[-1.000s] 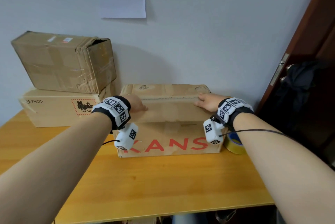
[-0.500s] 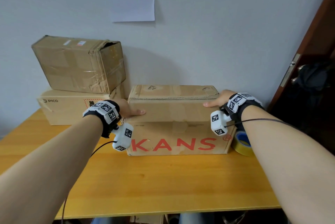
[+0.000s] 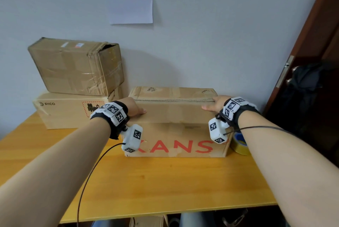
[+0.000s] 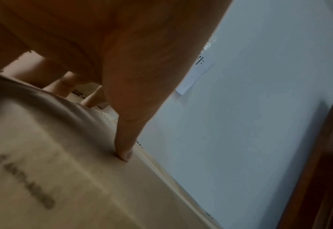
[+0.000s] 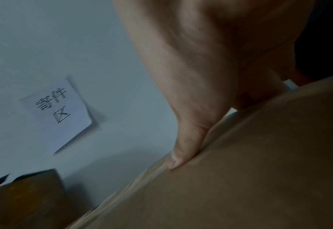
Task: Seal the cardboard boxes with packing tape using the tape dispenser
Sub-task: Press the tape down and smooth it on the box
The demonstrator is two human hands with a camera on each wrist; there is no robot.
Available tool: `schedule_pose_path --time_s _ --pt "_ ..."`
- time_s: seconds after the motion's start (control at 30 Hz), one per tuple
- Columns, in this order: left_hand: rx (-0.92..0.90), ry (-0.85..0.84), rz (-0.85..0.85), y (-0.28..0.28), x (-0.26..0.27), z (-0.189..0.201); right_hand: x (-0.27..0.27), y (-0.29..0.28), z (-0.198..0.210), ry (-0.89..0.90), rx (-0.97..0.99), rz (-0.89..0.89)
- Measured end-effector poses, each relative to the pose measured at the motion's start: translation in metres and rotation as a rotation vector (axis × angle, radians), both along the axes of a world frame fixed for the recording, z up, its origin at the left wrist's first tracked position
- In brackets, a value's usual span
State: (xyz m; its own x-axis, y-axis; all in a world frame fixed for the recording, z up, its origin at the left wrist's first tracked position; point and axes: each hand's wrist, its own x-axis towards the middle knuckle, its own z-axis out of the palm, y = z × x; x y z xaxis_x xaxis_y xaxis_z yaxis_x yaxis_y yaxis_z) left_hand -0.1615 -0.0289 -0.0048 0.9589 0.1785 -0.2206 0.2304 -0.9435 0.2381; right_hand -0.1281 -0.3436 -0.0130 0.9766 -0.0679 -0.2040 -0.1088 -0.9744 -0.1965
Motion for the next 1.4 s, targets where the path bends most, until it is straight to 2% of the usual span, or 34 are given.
schedule_pose_path --time_s 0.13,0.27,0.43,0.57,0.7,0.77,0.87,1.03,1.1,1.23,1.4 --pt "-0.088 -0.134 0.032 0.003 0.002 -0.004 -0.014 0.017 -0.001 0.014 -0.051 -0.013" --pt "-0.339 -0.261 -0.012 -0.001 0.000 -0.012 -0.024 0.029 0.001 -0.003 -0.063 -0.048" --pt "-0.591 -0.272 -0.139 -0.028 -0.011 -0.016 -0.042 0.048 0.011 -0.015 -0.079 -0.012" --pt "-0.546 -0.225 -0.240 -0.046 -0.017 -0.013 -0.057 0.060 0.027 0.032 -0.065 0.087" --pt "-0.506 -0.176 -0.272 -0.055 -0.022 -0.007 -0.058 0.053 0.036 0.093 0.154 0.073" --pt "-0.472 -0.143 -0.300 -0.059 -0.027 -0.003 -0.050 0.046 0.031 0.024 0.205 0.037" --pt "-0.347 -0.053 -0.322 -0.068 -0.037 0.004 -0.037 0.038 0.017 -0.140 0.081 -0.024" --pt "-0.235 0.050 -0.422 -0.089 -0.045 0.013 -0.030 0.038 0.002 -0.073 0.178 0.019" --pt "-0.262 0.042 -0.411 -0.094 -0.044 0.011 -0.027 0.037 0.002 -0.065 0.144 0.034" --pt "-0.303 -0.086 -0.331 -0.085 -0.034 0.002 -0.024 0.037 0.008 -0.025 0.072 0.022" --pt "-0.276 -0.105 -0.313 -0.059 -0.023 0.005 -0.029 0.048 0.011 -0.050 -0.052 0.001"
